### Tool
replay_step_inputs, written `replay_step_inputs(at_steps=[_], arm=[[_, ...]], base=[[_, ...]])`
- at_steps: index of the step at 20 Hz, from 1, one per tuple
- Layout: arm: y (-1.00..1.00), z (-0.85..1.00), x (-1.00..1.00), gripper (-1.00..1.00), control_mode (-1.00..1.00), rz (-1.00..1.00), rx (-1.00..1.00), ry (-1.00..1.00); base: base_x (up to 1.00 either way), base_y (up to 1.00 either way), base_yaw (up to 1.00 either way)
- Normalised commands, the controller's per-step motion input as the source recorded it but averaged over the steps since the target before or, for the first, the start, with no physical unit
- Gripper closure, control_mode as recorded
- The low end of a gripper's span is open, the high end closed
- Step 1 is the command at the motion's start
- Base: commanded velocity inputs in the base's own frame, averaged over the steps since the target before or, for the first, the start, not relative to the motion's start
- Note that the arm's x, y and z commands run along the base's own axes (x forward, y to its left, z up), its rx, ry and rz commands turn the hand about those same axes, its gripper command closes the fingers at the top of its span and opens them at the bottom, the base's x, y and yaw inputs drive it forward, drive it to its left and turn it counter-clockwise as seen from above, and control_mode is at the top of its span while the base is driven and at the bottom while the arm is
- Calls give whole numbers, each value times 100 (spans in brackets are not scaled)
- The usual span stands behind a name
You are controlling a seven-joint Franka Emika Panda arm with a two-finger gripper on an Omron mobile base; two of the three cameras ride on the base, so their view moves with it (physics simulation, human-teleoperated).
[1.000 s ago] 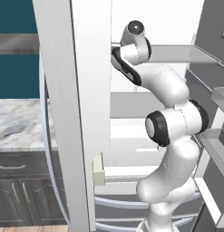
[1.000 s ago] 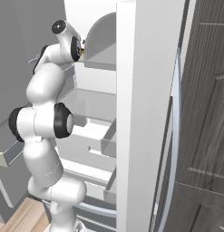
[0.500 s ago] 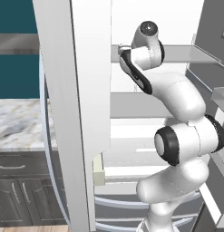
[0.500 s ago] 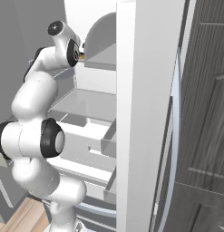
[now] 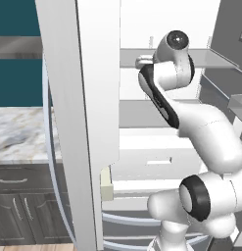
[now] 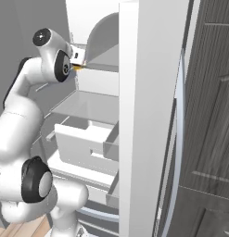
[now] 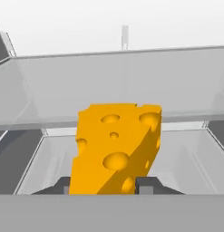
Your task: Take the cheese, fish, and potato from the fridge and place them on the plate on the dining counter to create an appetizer plate.
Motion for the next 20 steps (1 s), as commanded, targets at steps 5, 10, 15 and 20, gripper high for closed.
replay_step_inputs(at_steps=[5,10,15,20], arm=[[0,0,-100,100,-100,3,0,0],[0,0,-99,100,-100,7,0,0],[0,0,-20,100,100,1,0,0],[0,0,0,100,100,0,0,0]], base=[[0,0,0],[0,0,0],[-80,0,5],[-100,0,5]])
